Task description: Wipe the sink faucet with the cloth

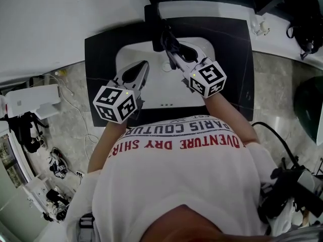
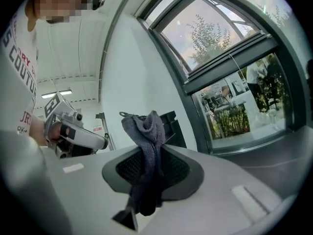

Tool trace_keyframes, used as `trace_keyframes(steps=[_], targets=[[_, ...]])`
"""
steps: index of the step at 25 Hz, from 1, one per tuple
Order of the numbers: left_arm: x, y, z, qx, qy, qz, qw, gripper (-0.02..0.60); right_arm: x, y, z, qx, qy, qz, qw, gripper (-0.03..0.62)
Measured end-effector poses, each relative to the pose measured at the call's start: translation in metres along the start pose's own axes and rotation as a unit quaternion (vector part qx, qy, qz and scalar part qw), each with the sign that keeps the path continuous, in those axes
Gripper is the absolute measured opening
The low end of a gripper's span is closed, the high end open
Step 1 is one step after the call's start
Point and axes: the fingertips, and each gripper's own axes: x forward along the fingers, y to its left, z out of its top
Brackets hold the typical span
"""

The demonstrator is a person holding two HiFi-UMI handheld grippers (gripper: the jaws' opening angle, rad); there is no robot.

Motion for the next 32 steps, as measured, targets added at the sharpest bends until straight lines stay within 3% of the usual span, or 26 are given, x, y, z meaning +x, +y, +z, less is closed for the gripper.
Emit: trace_keyframes(steps=[19,32], targets=[[0.017,0.035,-0.011,-0.003,0.027,0.001,0.9996,0.002,0.061,-0.052,0.038,-0.021,-0.025,-0.037,0.999,0.077],[0.017,0.041,-0.020,-0.011,0.030,-0.005,0.9995,0.002,0.077,-0.072,0.058,0.016,-0.038,-0.041,0.998,0.077]])
